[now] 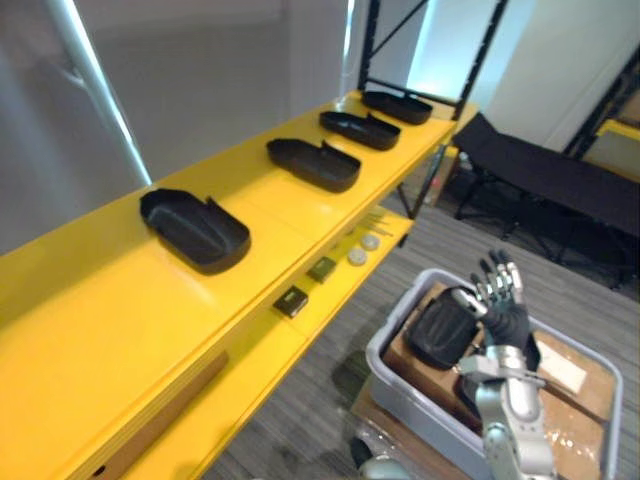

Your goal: Walk over and take plastic housings, then place them on the shelf

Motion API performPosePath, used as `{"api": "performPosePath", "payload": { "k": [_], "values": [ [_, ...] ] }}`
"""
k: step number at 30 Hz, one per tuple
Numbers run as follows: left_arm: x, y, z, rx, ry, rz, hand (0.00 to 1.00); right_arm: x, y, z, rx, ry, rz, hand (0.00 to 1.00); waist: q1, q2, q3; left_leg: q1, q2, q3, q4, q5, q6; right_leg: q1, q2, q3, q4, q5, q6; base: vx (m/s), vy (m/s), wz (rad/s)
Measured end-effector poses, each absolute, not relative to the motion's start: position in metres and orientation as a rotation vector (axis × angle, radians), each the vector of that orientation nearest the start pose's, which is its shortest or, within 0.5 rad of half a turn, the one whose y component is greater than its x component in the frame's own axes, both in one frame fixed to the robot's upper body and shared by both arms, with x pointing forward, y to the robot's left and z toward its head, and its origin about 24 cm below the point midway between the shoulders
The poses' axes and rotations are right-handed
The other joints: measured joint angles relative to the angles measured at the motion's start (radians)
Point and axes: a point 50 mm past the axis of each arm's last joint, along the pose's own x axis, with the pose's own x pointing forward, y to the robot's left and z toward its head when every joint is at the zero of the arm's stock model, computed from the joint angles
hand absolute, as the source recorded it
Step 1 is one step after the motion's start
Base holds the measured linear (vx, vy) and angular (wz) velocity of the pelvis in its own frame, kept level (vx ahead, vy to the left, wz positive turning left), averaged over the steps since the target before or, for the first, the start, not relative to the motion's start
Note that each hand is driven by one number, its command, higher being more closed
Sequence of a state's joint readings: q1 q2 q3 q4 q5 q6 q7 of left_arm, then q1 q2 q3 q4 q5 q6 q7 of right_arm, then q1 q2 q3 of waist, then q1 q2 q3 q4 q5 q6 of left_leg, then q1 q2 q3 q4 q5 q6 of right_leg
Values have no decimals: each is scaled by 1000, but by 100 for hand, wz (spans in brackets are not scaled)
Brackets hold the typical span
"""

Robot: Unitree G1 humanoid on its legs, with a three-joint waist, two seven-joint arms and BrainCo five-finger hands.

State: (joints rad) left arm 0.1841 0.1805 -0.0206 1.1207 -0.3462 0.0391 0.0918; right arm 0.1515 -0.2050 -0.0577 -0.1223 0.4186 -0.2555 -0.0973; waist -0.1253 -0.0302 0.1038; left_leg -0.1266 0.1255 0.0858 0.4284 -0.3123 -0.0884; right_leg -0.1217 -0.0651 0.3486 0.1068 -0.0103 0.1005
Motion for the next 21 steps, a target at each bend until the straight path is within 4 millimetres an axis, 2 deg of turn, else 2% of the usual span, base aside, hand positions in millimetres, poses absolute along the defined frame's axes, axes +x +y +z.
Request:
{"api": "performPosePath", "payload": {
  "k": [2, 5, 6, 7, 8, 9, 10, 11, 12, 13, 14, 16, 17, 18, 19, 20, 21],
  "values": [
    [52, 221, -168, -38, 1254, 341, 0, 219, -219, 64, 200, -217, -231, 0, 1, 31, 58, -17, 3, -35, 85, -27, -2, -2, 7, -24, 74, -26, 41, 52, 80, 37],
    [74, 218, -165, 66, 1215, 226, 0, 215, -218, 53, 219, -157, -285, 0, 0, 44, 118, 1, 20, -21, 152, -69, 10, -24, 38, -13, 189, -27, 40, -20, 144, -15],
    [80, 219, -163, 79, 1199, 206, 0, 213, -217, 50, 230, -147, -294, 0, 0, 38, 138, 11, 23, -11, 165, -78, 12, -24, 46, -12, 211, -27, 39, -101, 134, -59],
    [87, 219, -161, 111, 1175, 175, 0, 207, -213, 42, 264, -116, -299, 0, 1, 18, 168, 28, 35, 31, 199, -97, 16, -26, 46, -29, 240, -23, 32, -130, 110, -52],
    [87, 220, -160, 114, 1173, 177, 0, 205, -211, 40, 275, -105, -299, 0, 0, 14, 171, 29, 38, 39, 207, -101, 23, -30, 43, -47, 244, -19, 27, -218, 144, -93],
    [92, 224, -158, 130, 1172, 192, 0, 196, -201, 30, 302, -60, -277, 0, 1, -1, 176, 28, 49, 87, 206, -107, 43, -59, 35, -126, 230, 34, -37, -247, 137, -114],
    [91, 225, -159, 140, 1192, 205, 0, 191, -192, 24, 301, -31, -252, 0, 7, 17, 179, 23, 82, 142, 172, -85, 75, -70, 35, -169, 199, 80, -72, -242, 117, -123],
    [92, 227, -159, 150, 1199, 210, 0, 189, -187, 22, 311, -21, -238, 0, 0, 8, 181, 23, 81, 163, 154, -66, 78, -91, 27, -209, 273, 55, -76, -264, 135, -106],
    [92, 231, -158, 164, 1216, 215, 0, 184, -181, 18, 331, -9, -230, 0, -5, -7, 176, 29, 76, 205, 106, -32, 91, -110, 0, -270, 413, -4, -79, -226, 117, -97],
    [94, 233, -158, 175, 1229, 210, 0, 182, -179, 18, 345, -16, -236, 0, 2, -15, 178, 43, 75, 251, 56, 2, 97, -100, -29, -327, 507, -48, -87, -207, 110, -99],
    [94, 233, -158, 178, 1229, 206, 0, 183, -179, 19, 346, -27, -241, 0, 4, -17, 177, 51, 75, 274, 30, 19, 100, -92, -45, -350, 540, -63, -93, -109, 33, -102],
    [93, 234, -158, 201, 1233, 180, 0, 185, -180, 21, 361, -43, -290, 0, 9, -31, 169, 61, 74, 370, -46, 78, 106, -38, -119, -416, 583, -92, -110, -147, -22, -127],
    [93, 237, -157, 207, 1235, 178, 0, 187, -180, 21, 376, -44, -310, 0, 21, -39, 163, 57, 77, 427, -65, 98, 107, 0, -165, -438, 562, -92, -111, -187, -62, -134],
    [93, 238, -157, 209, 1235, 179, 0, 187, -181, 21, 379, -43, -320, 0, 29, -44, 160, 56, 81, 457, -69, 104, 104, 21, -186, -439, 538, -87, -112, -184, -117, -143],
    [90, 240, -157, 209, 1240, 182, 0, 186, -182, 19, 378, -33, -336, 0, 38, -60, 150, 54, 93, 509, -67, 110, 94, 73, -227, -443, 460, -7, -141, -175, -180, -144],
    [88, 244, -156, 209, 1241, 189, 0, 186, -182, 15, 374, -19, -343, 0, 43, -59, 143, 52, 108, 536, -75, 125, 75, 104, -207, -450, 343, 5, -135, -202, -198, -137],
    [87, 240, -158, 199, 1245, 184, 0, 184, -185, 14, 369, -12, -352, 0, 43, -47, 138, 53, 111, 542, -92, 136, 62, 104, -194, -459, 305, 13, -143, -152, -147, -121]
  ]
}}
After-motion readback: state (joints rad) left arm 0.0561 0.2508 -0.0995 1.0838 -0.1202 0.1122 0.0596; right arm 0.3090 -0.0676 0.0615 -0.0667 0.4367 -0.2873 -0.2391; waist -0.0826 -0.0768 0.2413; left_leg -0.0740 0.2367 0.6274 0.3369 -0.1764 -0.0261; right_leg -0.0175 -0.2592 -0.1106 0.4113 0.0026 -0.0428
